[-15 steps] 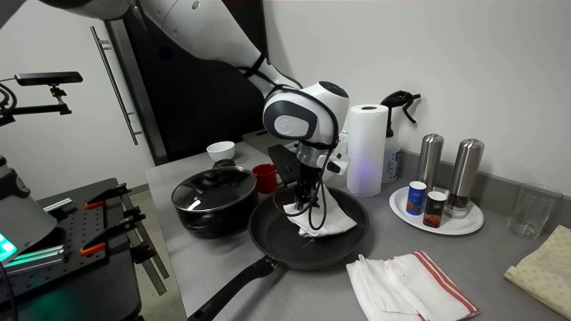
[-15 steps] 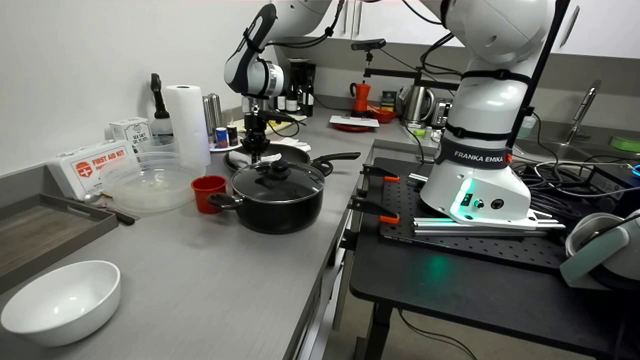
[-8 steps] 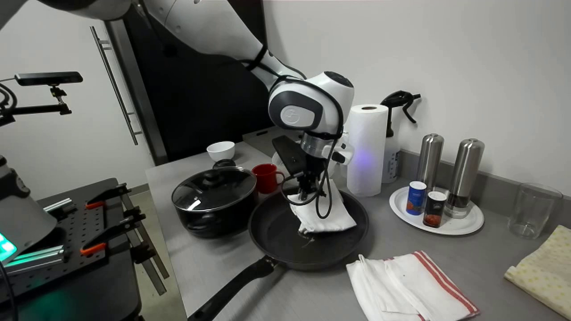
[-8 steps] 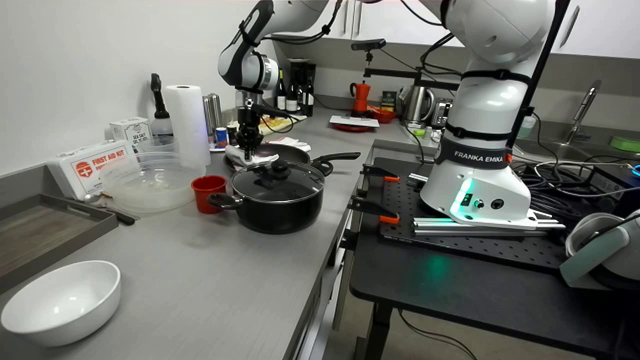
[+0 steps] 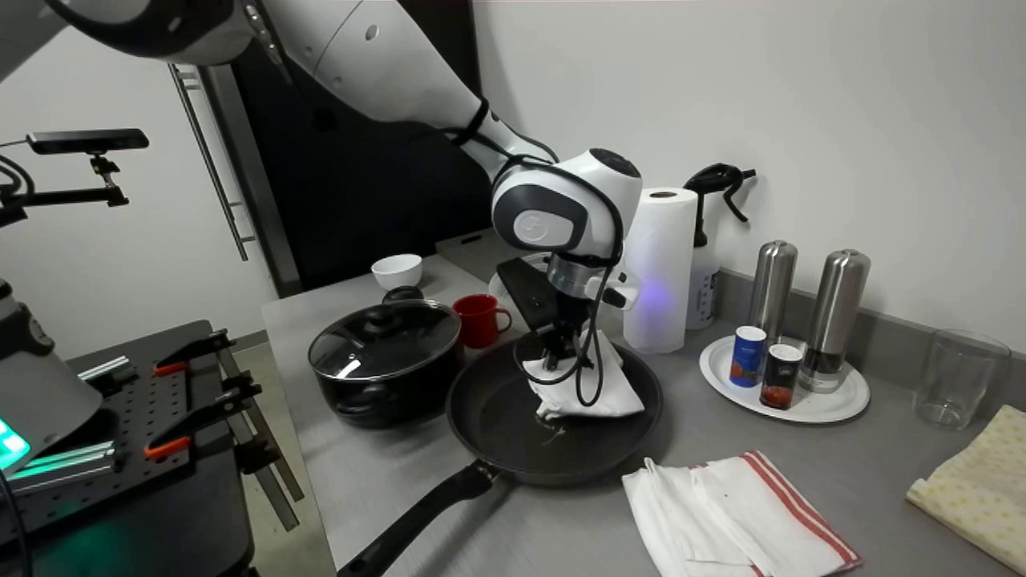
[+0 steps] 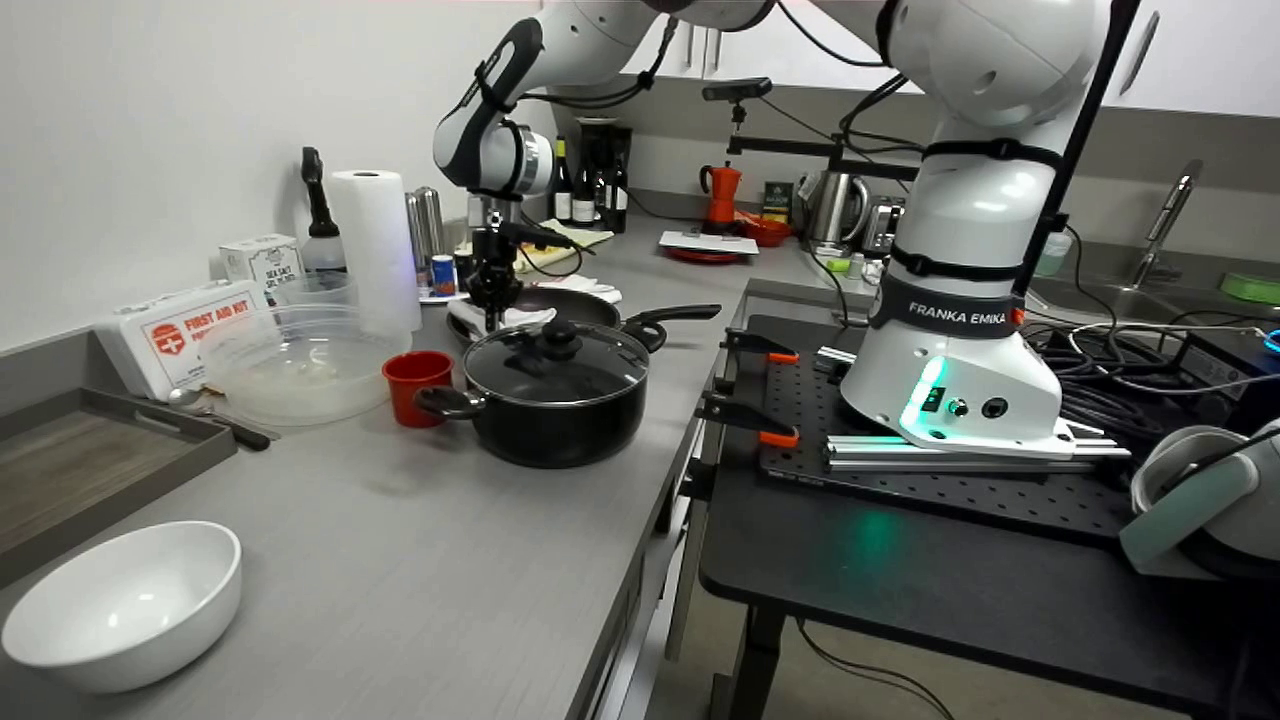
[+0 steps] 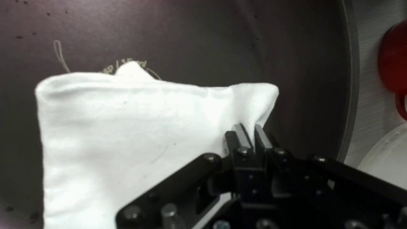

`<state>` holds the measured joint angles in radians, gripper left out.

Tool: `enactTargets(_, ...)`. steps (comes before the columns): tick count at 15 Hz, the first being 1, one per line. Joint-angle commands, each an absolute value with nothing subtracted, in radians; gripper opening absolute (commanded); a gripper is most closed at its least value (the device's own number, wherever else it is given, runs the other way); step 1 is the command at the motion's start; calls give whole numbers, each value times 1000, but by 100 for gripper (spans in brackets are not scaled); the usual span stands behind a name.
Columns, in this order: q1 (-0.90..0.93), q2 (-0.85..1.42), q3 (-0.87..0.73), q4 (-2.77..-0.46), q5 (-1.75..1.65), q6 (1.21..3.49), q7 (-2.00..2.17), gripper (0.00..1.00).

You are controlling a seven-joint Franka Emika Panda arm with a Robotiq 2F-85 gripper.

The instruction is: Pick up the cloth and wipe the pan

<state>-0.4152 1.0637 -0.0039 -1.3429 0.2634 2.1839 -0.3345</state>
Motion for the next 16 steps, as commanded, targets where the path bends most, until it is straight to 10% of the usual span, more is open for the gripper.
enactTargets(1, -418, 1121, -2, -1278, 252, 2219, -325, 2)
enactTargets(16, -437, 1136, 11, -1277, 259, 2236, -329, 2)
